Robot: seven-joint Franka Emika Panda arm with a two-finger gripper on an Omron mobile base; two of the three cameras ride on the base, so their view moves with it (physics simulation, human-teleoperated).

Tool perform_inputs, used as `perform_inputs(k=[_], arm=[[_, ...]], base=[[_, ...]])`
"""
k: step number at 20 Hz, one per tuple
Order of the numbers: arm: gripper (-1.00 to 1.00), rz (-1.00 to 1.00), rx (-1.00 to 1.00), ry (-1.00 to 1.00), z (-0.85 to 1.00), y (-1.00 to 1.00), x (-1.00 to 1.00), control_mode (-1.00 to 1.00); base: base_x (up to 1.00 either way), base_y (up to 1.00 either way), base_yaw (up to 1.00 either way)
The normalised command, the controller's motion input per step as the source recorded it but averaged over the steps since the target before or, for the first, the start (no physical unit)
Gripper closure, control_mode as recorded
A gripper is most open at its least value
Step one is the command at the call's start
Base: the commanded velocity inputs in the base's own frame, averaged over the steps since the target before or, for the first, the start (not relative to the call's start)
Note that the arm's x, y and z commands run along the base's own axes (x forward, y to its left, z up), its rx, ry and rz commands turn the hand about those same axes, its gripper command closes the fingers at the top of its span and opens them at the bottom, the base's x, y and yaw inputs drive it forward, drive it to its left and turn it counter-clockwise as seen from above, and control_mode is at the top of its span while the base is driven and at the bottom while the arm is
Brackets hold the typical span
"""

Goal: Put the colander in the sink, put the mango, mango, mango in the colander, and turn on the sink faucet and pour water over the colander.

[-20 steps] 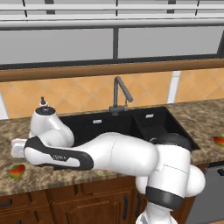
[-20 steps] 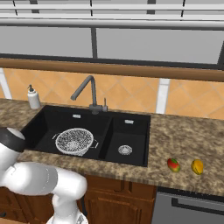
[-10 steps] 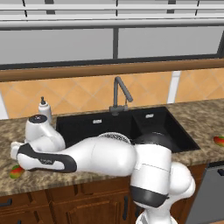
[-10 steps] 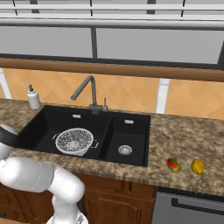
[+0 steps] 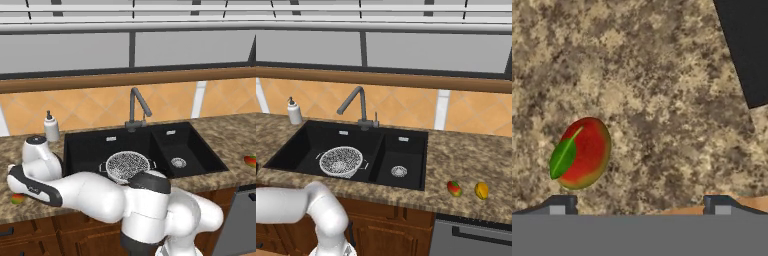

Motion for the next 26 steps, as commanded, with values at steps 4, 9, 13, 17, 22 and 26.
perform_inputs(k=[4,9,13,17,22,26], arm=[[-1.0,0.0,0.0,0.02,-0.06,0.42,0.22,-1.0],[-1.0,0.0,0.0,0.05,-0.35,0.35,0.2,-1.0],[-1.0,0.0,0.0,0.0,-0.37,0.28,0.21,-1.0],[-1.0,0.0,0.0,0.0,-0.27,0.23,0.32,-1.0],[-1.0,0.0,0.0,0.0,-0.57,0.21,0.06,-1.0],[1.0,0.0,0.0,0.0,-0.37,0.13,0.03,-1.0]], base=[[0.0,0.0,0.0],[0.0,0.0,0.0],[0.0,0.0,0.0],[0.0,0.0,0.0],[0.0,0.0,0.0],[0.0,0.0,0.0]])
